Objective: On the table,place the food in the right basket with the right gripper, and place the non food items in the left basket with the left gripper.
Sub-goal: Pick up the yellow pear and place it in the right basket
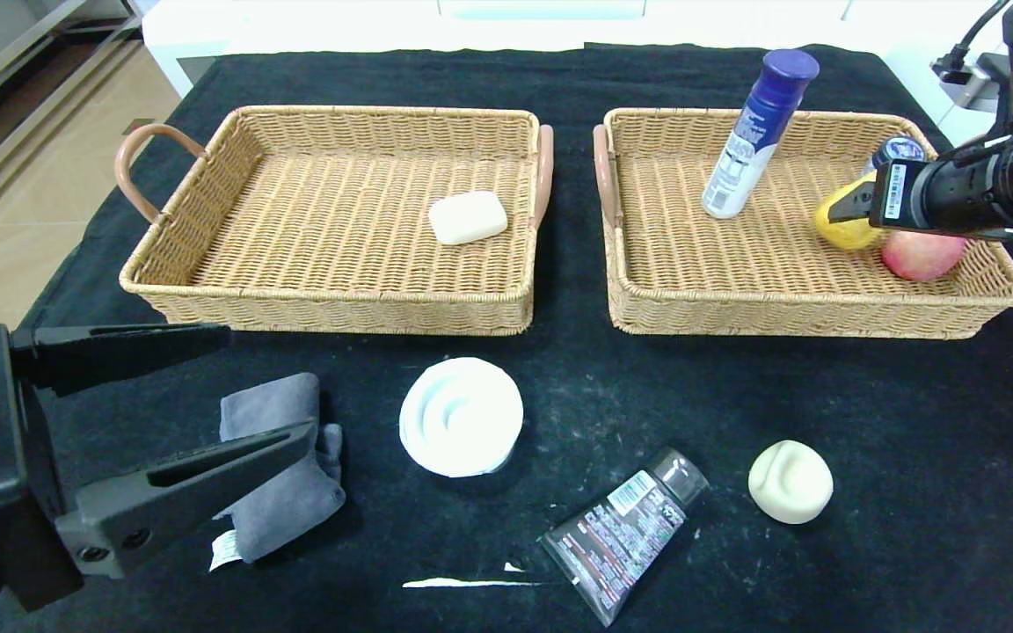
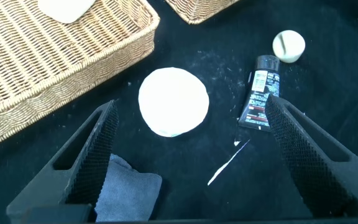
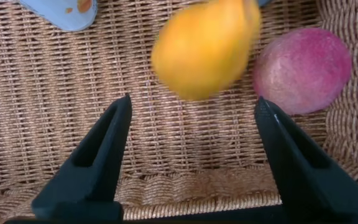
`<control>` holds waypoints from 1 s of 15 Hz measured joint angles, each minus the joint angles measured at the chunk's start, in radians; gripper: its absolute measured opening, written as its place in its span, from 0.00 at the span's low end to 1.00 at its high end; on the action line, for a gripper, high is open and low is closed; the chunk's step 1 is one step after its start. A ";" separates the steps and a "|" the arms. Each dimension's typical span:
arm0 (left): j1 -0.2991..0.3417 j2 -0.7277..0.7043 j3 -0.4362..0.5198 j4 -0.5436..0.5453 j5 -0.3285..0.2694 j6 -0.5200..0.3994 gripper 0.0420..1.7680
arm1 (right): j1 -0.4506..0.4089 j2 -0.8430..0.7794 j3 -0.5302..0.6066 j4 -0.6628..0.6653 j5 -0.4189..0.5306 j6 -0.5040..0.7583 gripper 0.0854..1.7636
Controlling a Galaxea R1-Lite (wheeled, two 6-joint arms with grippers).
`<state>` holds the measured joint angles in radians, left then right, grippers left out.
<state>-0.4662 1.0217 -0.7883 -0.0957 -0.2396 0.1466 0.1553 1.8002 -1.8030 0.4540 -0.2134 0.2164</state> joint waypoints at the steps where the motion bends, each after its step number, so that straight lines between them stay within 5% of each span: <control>1: 0.000 0.000 0.000 0.000 0.000 0.000 0.97 | 0.000 0.000 0.001 0.000 0.000 0.000 0.83; 15: 0.000 0.000 0.001 0.000 0.001 0.000 0.97 | 0.021 -0.081 0.103 0.010 0.002 -0.018 0.94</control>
<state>-0.4662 1.0217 -0.7870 -0.0957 -0.2381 0.1466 0.1760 1.7194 -1.6996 0.4640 -0.2117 0.1981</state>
